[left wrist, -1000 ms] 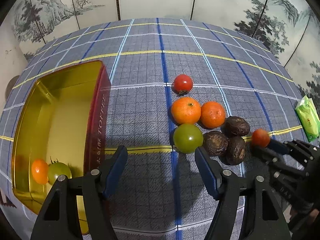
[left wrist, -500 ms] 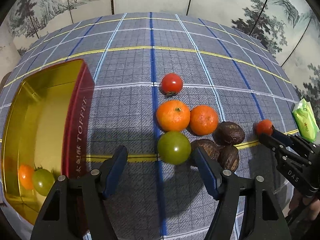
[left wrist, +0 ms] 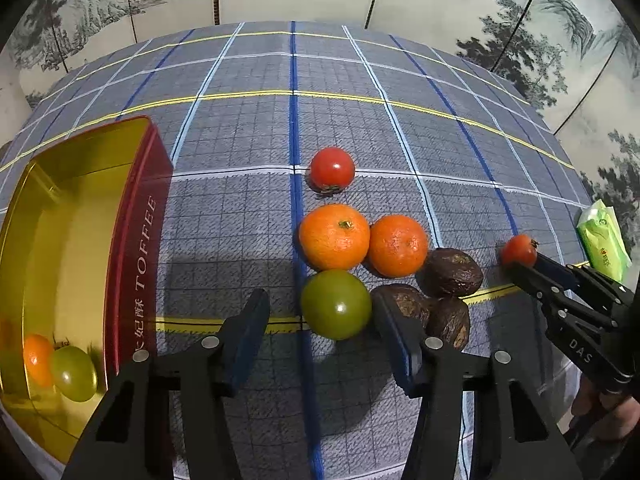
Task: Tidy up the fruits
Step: 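Return both tools to the fruits and grasp the red tomato with the right tool, then grasp the green tomato with the left tool while the right tool holds the red tomato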
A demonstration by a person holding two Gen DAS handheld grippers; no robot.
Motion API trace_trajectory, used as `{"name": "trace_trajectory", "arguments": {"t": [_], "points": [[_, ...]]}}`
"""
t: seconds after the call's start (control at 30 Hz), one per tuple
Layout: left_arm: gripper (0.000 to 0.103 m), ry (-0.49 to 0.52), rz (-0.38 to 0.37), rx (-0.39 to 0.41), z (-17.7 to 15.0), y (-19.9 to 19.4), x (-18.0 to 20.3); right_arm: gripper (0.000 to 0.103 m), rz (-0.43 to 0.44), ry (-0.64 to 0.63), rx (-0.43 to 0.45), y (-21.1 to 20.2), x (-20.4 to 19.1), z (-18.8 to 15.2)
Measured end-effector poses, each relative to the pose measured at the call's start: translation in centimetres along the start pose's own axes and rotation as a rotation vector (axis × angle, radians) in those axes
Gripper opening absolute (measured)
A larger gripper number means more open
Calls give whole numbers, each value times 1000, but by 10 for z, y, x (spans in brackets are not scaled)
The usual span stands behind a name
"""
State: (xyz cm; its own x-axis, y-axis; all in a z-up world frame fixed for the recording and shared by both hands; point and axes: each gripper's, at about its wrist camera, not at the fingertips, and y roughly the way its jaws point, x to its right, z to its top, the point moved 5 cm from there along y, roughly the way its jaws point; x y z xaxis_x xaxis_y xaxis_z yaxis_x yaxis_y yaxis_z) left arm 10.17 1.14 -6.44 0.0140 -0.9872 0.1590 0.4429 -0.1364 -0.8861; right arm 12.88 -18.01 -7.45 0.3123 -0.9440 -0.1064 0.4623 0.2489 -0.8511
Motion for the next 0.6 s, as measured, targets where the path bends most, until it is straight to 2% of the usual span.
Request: {"name": "trace_trajectory", "arguments": {"t": [0.23,0.3,0.4,0.6], "points": [[56,-7,-15,1,2,3,-2,29,0,4,-7,4,0,3],[51,-10,-25,0,1,3,-2,29,1,5,-7,4,0,3],[38,-16,-61,-7,1,2,1,28,3,8,-4,4,0,2],[37,-9,-46,-9,1,0,3,28,2,23,0,2,2,1]]}}
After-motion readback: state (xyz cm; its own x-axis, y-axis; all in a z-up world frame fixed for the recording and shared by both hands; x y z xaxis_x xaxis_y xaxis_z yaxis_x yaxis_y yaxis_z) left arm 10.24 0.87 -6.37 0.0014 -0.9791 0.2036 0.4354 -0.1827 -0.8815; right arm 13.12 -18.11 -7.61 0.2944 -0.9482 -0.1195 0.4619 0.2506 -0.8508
